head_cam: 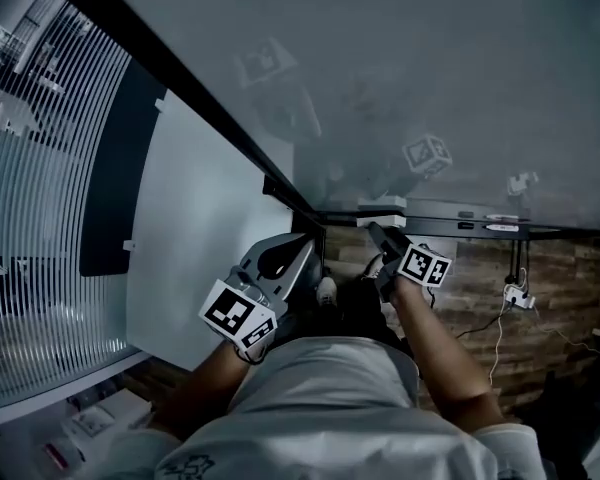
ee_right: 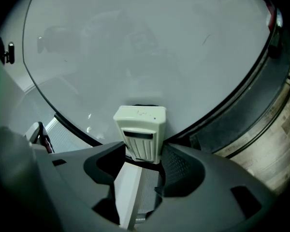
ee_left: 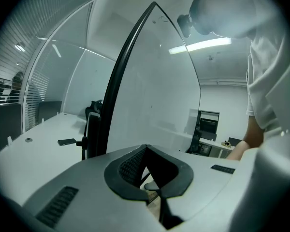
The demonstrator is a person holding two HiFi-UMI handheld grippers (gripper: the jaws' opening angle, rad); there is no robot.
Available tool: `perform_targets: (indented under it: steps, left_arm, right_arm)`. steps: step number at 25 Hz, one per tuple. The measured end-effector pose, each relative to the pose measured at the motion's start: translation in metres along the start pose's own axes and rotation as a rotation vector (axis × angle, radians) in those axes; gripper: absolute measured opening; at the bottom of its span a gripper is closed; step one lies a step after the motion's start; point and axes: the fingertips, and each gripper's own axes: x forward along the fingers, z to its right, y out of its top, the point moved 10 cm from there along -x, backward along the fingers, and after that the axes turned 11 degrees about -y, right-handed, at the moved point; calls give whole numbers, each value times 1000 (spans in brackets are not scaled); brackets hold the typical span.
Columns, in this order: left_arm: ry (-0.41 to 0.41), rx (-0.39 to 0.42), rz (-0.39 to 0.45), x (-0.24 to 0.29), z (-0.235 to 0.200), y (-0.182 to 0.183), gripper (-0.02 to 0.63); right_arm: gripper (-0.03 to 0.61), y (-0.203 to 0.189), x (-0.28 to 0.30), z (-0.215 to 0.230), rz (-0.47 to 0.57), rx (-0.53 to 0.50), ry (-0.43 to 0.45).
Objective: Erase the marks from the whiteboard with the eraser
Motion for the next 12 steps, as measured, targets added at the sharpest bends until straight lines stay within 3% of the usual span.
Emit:
perform_targets:
  steps: [8, 12]
  left_arm:
    - [-8, 11, 39, -11, 1, 5, 6]
    - [-17, 24, 75, -19, 3, 14, 6]
  right_arm:
    - [242, 21, -22, -70, 39, -88, 126]
    - [242, 30, -40, -104, 92, 4, 183]
